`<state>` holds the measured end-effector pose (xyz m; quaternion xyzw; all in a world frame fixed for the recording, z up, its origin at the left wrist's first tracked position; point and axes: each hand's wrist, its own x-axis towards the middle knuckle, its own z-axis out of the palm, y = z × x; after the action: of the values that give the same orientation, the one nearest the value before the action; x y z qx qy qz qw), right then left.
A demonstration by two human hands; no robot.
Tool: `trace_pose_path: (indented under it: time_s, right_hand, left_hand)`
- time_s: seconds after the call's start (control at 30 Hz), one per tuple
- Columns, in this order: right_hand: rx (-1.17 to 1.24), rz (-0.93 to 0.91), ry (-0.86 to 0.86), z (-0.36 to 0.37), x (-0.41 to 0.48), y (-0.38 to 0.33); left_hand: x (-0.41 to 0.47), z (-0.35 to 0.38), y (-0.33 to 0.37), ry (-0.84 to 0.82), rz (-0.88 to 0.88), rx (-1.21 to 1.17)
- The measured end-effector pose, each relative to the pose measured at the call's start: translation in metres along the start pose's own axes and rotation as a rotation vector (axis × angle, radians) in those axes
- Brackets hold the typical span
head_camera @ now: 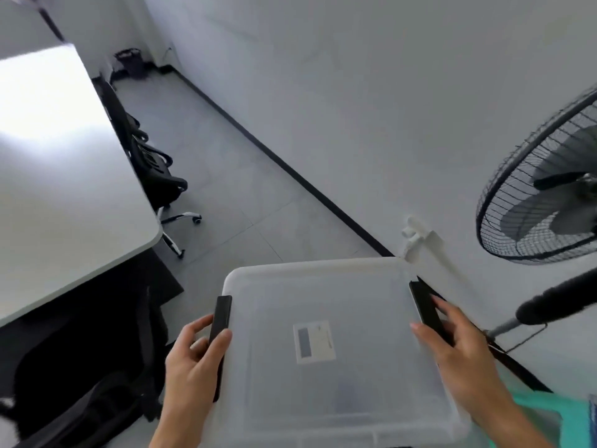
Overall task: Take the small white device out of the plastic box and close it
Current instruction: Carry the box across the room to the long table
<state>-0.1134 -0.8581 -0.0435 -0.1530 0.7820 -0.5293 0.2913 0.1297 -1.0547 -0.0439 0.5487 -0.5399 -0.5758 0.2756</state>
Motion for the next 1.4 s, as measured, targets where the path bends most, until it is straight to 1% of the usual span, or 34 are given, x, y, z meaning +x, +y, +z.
trace_pose_path:
  time_s: [0.1,0.23,0.37,0.5,0.6,0.83,0.93,1.03,1.2,1.4]
  right_hand:
    - [-0.023,-0.016,-0.075,0.019,0.072,-0.036]
    - [-0.062,-0.07,-0.191,0.052,0.16,-0.086]
    - [-0.088,-0.106,-0.255,0.1,0.235,-0.125]
    - [-0.087,-0.096,-0.286,0.163,0.305,-0.151]
    - [-0.084,-0.081,-0.274,0.212,0.356,-0.173]
    - [-0.061,-0.086,-0.228,0.298,0.467,-0.253]
    - [-0.043,-0.083,-0.203,0.322,0.518,-0.279]
    - [-0.054,-0.074,-0.216,0.349,0.577,-0.297]
    - [-0.097,-0.084,-0.244,0.399,0.698,-0.331]
    - [-0.125,-0.127,-0.317,0.463,0.836,-0.418]
  left_hand:
    - [0.046,0.016,0.033,0.073,0.007,-0.032]
    - [0.107,0.026,0.06,0.168,-0.006,-0.086]
    - [0.172,0.025,0.079,0.251,-0.024,-0.133]
    - [0.26,0.016,0.088,0.295,-0.046,-0.132]
    - [0.336,0.002,0.106,0.297,-0.053,-0.15]
    - [0.496,-0.019,0.192,0.241,-0.001,-0.136]
    - [0.556,-0.013,0.22,0.219,0.012,-0.138]
    - [0.619,-0.002,0.239,0.215,-0.007,-0.136]
    - [0.734,0.025,0.27,0.24,-0.016,-0.152]
    - [0.863,0.039,0.334,0.301,-0.007,-0.152]
